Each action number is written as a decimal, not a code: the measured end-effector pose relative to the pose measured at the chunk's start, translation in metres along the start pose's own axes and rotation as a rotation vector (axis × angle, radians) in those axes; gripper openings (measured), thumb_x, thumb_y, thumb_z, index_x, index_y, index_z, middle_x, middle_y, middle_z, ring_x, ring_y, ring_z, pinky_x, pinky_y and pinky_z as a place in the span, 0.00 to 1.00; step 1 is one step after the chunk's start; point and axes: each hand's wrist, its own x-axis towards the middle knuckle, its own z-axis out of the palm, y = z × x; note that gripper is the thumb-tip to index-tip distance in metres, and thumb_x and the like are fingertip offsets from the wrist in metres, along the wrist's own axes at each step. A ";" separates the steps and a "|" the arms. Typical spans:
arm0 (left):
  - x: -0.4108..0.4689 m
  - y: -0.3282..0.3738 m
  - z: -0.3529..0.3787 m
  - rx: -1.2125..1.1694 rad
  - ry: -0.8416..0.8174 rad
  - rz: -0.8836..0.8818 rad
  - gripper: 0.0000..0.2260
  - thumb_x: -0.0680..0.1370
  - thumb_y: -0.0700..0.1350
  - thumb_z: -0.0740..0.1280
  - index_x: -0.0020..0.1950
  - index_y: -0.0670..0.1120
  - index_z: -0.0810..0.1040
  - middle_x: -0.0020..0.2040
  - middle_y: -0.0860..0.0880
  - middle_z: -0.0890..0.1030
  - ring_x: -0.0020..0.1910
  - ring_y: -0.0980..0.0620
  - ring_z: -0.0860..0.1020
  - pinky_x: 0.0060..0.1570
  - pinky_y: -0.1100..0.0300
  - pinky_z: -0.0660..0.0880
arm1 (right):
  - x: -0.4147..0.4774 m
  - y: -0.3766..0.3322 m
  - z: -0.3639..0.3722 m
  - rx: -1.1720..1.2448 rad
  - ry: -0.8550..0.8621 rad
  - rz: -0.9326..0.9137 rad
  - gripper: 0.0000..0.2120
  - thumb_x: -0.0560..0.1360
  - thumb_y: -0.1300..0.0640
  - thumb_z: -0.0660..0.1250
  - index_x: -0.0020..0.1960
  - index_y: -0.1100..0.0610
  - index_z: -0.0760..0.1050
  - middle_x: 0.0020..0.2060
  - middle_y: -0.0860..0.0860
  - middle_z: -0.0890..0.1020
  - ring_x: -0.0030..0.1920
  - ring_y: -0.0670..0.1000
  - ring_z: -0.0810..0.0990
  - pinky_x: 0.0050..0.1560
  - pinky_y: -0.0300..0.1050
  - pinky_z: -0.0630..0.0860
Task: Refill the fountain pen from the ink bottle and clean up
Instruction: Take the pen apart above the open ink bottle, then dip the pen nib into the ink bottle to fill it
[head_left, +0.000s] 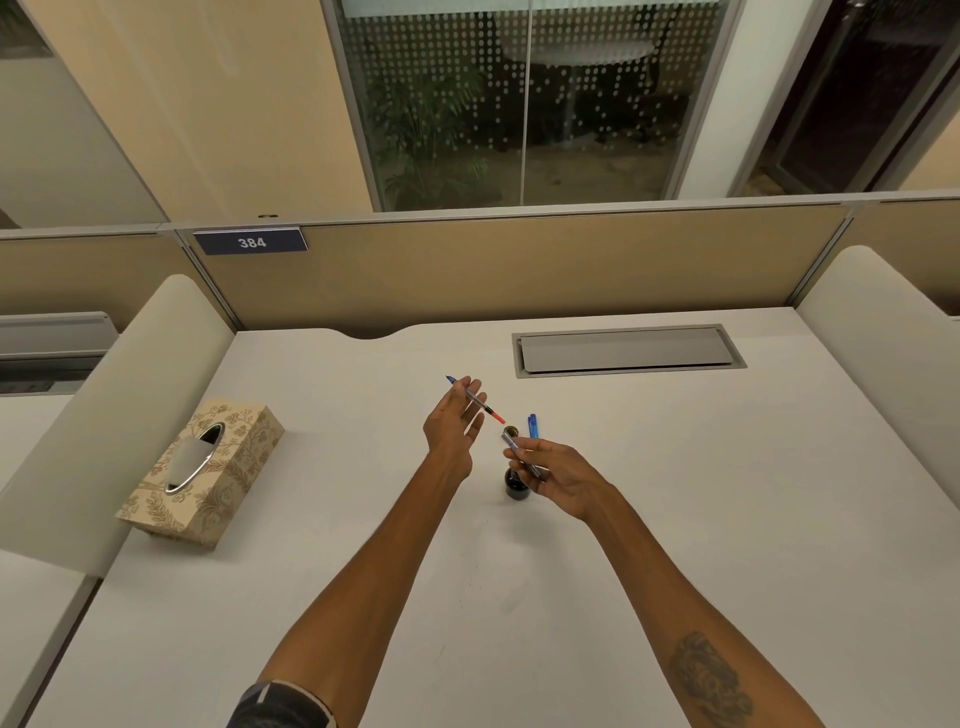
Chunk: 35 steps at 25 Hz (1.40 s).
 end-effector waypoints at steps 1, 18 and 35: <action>0.001 0.000 0.000 -0.001 -0.001 0.002 0.16 0.83 0.50 0.61 0.66 0.44 0.78 0.63 0.47 0.82 0.59 0.48 0.81 0.61 0.53 0.74 | 0.000 0.001 0.000 -0.002 -0.018 -0.003 0.11 0.79 0.66 0.65 0.60 0.64 0.79 0.53 0.59 0.84 0.48 0.54 0.83 0.50 0.44 0.82; -0.019 -0.025 0.008 0.000 -0.235 -0.055 0.18 0.84 0.46 0.57 0.70 0.40 0.72 0.68 0.43 0.77 0.65 0.42 0.77 0.63 0.48 0.74 | -0.005 0.004 0.023 -0.040 0.022 -0.232 0.14 0.71 0.54 0.75 0.56 0.56 0.81 0.51 0.54 0.86 0.54 0.52 0.83 0.54 0.46 0.78; -0.021 -0.030 -0.028 0.324 0.019 -0.050 0.15 0.84 0.46 0.58 0.67 0.45 0.76 0.62 0.49 0.82 0.51 0.48 0.82 0.44 0.62 0.77 | 0.000 0.000 -0.028 -0.124 0.422 -0.352 0.06 0.74 0.60 0.71 0.49 0.62 0.83 0.40 0.57 0.84 0.38 0.51 0.81 0.46 0.44 0.81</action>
